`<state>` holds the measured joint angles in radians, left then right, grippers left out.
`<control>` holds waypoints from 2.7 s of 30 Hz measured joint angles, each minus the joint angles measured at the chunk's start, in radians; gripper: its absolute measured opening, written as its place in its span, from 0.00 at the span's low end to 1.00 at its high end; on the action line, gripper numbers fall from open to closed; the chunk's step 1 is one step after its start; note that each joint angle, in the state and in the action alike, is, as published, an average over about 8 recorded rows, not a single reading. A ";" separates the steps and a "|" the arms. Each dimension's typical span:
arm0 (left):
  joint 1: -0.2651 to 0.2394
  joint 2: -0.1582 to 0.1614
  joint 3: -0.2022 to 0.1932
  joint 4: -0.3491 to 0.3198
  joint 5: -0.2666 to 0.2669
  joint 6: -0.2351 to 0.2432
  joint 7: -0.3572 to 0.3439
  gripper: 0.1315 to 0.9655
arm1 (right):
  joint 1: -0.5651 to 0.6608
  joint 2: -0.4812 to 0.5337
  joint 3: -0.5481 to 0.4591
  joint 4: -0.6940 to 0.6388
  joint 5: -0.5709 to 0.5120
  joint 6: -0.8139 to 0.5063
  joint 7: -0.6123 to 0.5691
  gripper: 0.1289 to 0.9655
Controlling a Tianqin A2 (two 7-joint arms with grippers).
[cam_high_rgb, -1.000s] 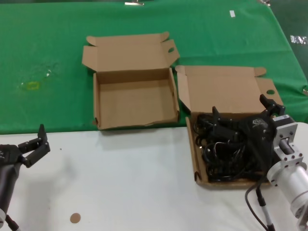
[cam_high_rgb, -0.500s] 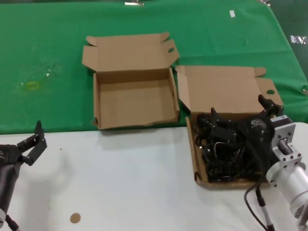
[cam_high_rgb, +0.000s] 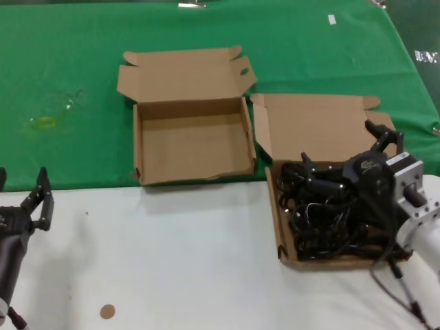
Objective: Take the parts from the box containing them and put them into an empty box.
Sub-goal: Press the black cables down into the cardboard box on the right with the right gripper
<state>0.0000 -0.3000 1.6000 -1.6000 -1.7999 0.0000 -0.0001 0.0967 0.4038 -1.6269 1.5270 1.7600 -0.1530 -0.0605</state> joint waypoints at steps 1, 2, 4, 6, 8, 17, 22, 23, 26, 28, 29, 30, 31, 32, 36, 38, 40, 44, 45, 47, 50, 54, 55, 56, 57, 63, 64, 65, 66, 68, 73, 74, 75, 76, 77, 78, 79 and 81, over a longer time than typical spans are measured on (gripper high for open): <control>0.000 0.000 0.000 0.000 0.000 0.000 0.000 0.47 | 0.006 0.015 0.001 -0.004 0.001 -0.014 -0.001 1.00; 0.000 0.000 0.000 0.000 0.000 0.000 0.000 0.43 | 0.013 0.031 0.002 -0.009 0.002 -0.030 -0.002 1.00; 0.000 0.000 0.000 0.000 0.000 0.000 0.000 0.37 | 0.028 0.067 0.001 -0.018 0.004 -0.066 -0.002 1.00; 0.000 0.000 0.000 0.000 0.000 0.000 0.000 0.31 | 0.045 0.105 -0.001 -0.027 0.006 -0.105 -0.002 1.00; 0.000 0.000 0.000 0.000 0.000 0.000 0.000 0.25 | 0.063 0.145 -0.006 -0.037 0.007 -0.148 -0.002 1.00; 0.000 0.000 0.000 0.000 0.000 0.000 0.000 0.16 | 0.167 0.312 -0.035 -0.101 0.006 -0.347 -0.034 1.00; 0.000 0.000 0.000 0.000 0.000 0.000 0.000 0.09 | 0.221 0.378 -0.055 -0.131 0.001 -0.440 -0.064 1.00; 0.000 0.000 0.000 0.000 0.000 0.000 0.000 0.08 | 0.230 0.390 -0.060 -0.134 -0.001 -0.458 -0.069 1.00; 0.000 0.000 0.000 0.000 0.000 0.000 0.000 0.05 | 0.258 0.425 -0.079 -0.140 -0.010 -0.513 -0.081 1.00; 0.000 0.000 0.000 0.000 0.000 0.000 0.000 0.04 | 0.277 0.447 -0.094 -0.141 -0.019 -0.549 -0.088 1.00; 0.000 0.000 0.000 0.000 0.000 0.000 0.000 0.03 | 0.288 0.459 -0.103 -0.142 -0.024 -0.568 -0.091 1.00; 0.000 0.000 0.000 0.000 0.000 0.000 0.000 0.03 | 0.299 0.470 -0.112 -0.142 -0.029 -0.589 -0.095 1.00; 0.000 0.000 0.000 0.000 0.000 0.000 0.000 0.03 | 0.311 0.481 -0.121 -0.143 -0.035 -0.609 -0.098 1.00; 0.000 0.000 0.000 0.000 0.000 0.000 0.000 0.03 | 0.322 0.491 -0.130 -0.145 -0.040 -0.630 -0.102 1.00; 0.000 0.000 0.000 0.000 0.000 0.000 0.000 0.03 | 0.372 0.527 -0.166 -0.156 -0.055 -0.724 -0.122 1.00; 0.000 0.000 0.000 0.000 0.000 0.000 0.000 0.02 | 0.397 0.542 -0.183 -0.164 -0.060 -0.773 -0.132 1.00; 0.000 0.000 0.000 0.000 0.000 0.000 0.000 0.02 | 0.423 0.554 -0.201 -0.174 -0.066 -0.822 -0.141 1.00; 0.000 0.000 0.000 0.000 0.000 0.000 0.000 0.02 | 0.476 0.566 -0.236 -0.200 -0.083 -0.907 -0.152 1.00; 0.000 0.000 0.000 0.000 0.000 0.000 0.000 0.02 | 0.490 0.566 -0.246 -0.209 -0.091 -0.925 -0.154 1.00; 0.000 0.000 0.000 0.000 0.000 0.000 0.000 0.02 | 0.518 0.562 -0.266 -0.229 -0.108 -0.955 -0.160 1.00; 0.000 0.000 0.000 0.000 0.000 0.000 0.000 0.02 | 0.560 0.547 -0.296 -0.267 -0.140 -0.988 -0.173 1.00; 0.000 0.000 0.000 0.000 0.000 0.000 0.000 0.02 | 0.610 0.520 -0.334 -0.321 -0.185 -1.017 -0.200 1.00; 0.000 0.000 0.000 0.000 0.000 0.000 0.000 0.02 | 0.622 0.512 -0.342 -0.334 -0.196 -1.022 -0.208 1.00; 0.000 0.000 0.000 0.000 0.000 0.000 0.000 0.02 | 0.633 0.505 -0.350 -0.346 -0.205 -1.027 -0.215 1.00; 0.000 0.000 0.000 0.000 0.000 0.000 0.000 0.02 | 0.644 0.497 -0.357 -0.359 -0.214 -1.030 -0.223 1.00; 0.000 0.000 0.000 0.000 0.000 0.000 0.000 0.02 | 0.703 0.447 -0.391 -0.424 -0.258 -1.040 -0.263 1.00; 0.000 0.000 0.000 0.000 0.000 0.000 0.000 0.02 | 0.711 0.440 -0.395 -0.432 -0.264 -1.041 -0.269 1.00; 0.000 0.000 0.000 0.000 0.000 0.000 0.000 0.02 | 0.718 0.433 -0.399 -0.440 -0.269 -1.042 -0.274 1.00; 0.000 0.000 0.000 0.000 0.000 0.000 0.000 0.02 | 0.725 0.426 -0.402 -0.447 -0.273 -1.042 -0.278 1.00; 0.000 0.000 0.000 0.000 0.000 0.000 0.000 0.02 | 0.735 0.414 -0.409 -0.460 -0.282 -1.041 -0.289 1.00; 0.000 0.000 0.000 0.000 0.000 0.000 0.000 0.02 | 0.752 0.387 -0.425 -0.490 -0.303 -1.034 -0.319 0.99; 0.000 0.000 0.000 0.000 0.000 0.000 0.000 0.02 | 0.755 0.383 -0.428 -0.496 -0.307 -1.033 -0.325 0.98; 0.000 0.000 0.000 0.000 0.000 0.000 0.000 0.02 | 0.758 0.378 -0.430 -0.502 -0.310 -1.031 -0.331 0.98; 0.000 0.000 0.000 0.000 0.000 0.000 0.000 0.02 | 0.761 0.373 -0.433 -0.509 -0.314 -1.030 -0.336 0.98; 0.000 0.000 0.000 0.000 0.000 0.000 0.000 0.02 | 0.764 0.368 -0.435 -0.514 -0.317 -1.028 -0.341 0.98; 0.000 0.000 0.000 0.000 0.000 0.000 0.000 0.02 | 0.768 0.363 -0.437 -0.520 -0.319 -1.027 -0.345 0.98; 0.000 0.000 0.000 0.000 0.000 0.000 0.000 0.02 | 0.771 0.359 -0.439 -0.525 -0.322 -1.026 -0.349 0.96; 0.000 0.000 0.000 0.000 0.000 0.000 0.000 0.02 | 0.777 0.351 -0.443 -0.535 -0.327 -1.023 -0.356 0.94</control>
<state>0.0000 -0.3000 1.6000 -1.6000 -1.7998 0.0000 -0.0001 0.8737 0.7551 -2.0694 0.9925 1.4329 -1.1763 -0.4167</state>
